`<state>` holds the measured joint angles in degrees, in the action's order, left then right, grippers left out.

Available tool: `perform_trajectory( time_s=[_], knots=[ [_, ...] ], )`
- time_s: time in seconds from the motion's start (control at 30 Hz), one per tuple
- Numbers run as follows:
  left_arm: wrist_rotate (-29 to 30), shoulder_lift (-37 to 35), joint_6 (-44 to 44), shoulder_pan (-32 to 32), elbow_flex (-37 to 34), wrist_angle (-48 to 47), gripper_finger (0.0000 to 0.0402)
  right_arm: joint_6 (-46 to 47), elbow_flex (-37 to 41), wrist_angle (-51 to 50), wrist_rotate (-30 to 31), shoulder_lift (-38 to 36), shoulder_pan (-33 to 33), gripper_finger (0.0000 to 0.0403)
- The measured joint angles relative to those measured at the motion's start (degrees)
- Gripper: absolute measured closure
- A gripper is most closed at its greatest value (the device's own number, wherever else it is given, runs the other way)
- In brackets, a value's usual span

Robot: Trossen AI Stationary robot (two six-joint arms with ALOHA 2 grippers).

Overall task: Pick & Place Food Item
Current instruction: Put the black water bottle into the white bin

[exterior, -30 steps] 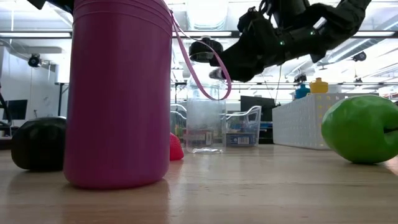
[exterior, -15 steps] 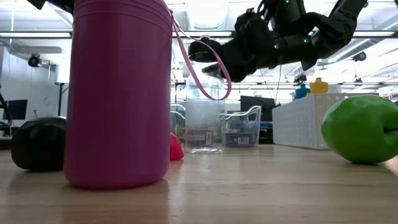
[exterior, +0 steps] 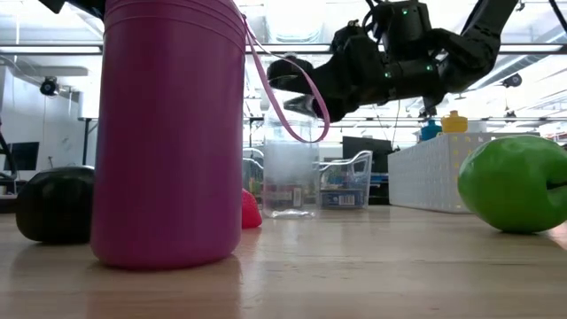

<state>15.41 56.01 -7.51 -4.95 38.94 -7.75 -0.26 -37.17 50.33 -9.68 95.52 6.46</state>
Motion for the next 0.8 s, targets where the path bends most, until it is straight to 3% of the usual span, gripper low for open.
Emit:
perform_trajectory(
  time_s=[0.8],
  knots=[
    [-0.01, -0.02, 0.00, 0.00, 0.00, 0.00, 0.0278, -1.22, -2.25, -0.41, -5.81, 2.63, 1.16, 0.0003]
  ],
)
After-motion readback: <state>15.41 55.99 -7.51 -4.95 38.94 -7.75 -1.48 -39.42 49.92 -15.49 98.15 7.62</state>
